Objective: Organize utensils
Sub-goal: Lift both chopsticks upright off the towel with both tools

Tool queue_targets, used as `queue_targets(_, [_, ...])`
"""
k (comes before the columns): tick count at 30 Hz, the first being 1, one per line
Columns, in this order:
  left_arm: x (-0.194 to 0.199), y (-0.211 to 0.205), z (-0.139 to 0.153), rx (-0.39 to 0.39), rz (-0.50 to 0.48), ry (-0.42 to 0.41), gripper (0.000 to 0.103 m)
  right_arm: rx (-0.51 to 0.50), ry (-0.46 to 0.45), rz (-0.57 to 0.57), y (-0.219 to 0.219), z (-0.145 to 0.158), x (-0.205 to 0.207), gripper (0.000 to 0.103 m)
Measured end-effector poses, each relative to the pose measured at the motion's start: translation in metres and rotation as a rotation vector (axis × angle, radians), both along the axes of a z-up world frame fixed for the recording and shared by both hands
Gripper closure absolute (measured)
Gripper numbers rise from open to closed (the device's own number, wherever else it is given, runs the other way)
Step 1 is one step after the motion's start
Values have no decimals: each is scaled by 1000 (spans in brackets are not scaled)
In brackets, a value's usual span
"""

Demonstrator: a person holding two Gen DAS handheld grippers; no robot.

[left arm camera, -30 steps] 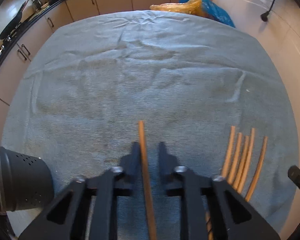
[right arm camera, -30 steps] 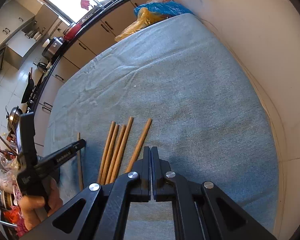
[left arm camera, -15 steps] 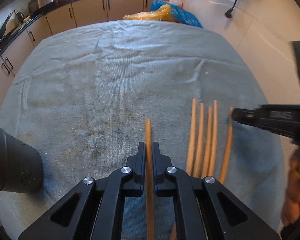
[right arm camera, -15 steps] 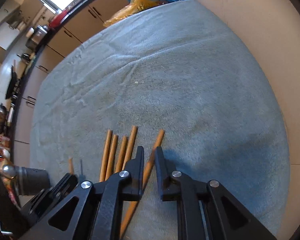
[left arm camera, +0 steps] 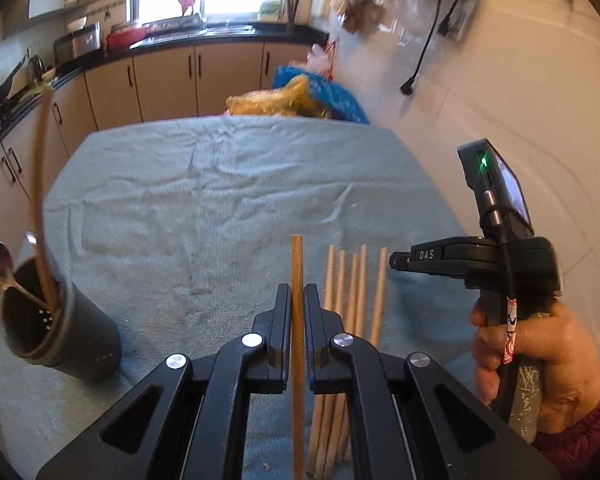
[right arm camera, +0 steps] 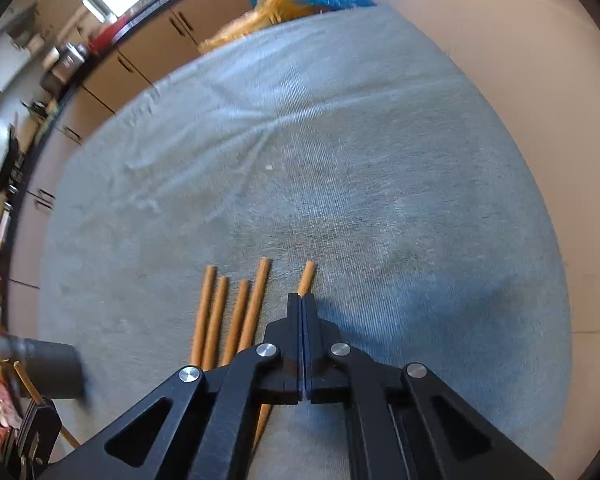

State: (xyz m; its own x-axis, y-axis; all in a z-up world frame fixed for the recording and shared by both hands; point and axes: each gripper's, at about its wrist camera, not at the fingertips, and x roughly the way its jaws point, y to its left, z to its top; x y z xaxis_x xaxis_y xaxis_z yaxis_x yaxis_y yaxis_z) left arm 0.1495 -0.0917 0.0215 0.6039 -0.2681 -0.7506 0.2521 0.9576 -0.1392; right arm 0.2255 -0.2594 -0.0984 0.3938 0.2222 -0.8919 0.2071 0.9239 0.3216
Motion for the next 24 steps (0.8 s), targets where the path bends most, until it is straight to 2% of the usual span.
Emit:
queue_targets(4, [-14, 6, 14, -9, -5, -45, 97, 15, -70, 9, -4, 21, -23, 103])
queue_targets(7, [-17, 10, 18, -14, 4, -49, 97, 4, -72, -9, -7, 29, -24, 102])
queue_targets(12, [-23, 14, 22, -17, 5, -60, 97, 22, 9, -42, -7, 12, -3, 100])
queue_targets(16, [-31, 19, 29, -30, -9, -81, 97, -12, 69, -41, 4, -3, 12, 100])
queue_targets(20, [-38, 27, 35, -45, -17, -96, 97, -39, 106, -41, 14, -12, 22, 88])
queue_targets(24, [-45, 34, 40, -56, -27, -117, 97, -105, 113, -43, 23, -11, 25, 88])
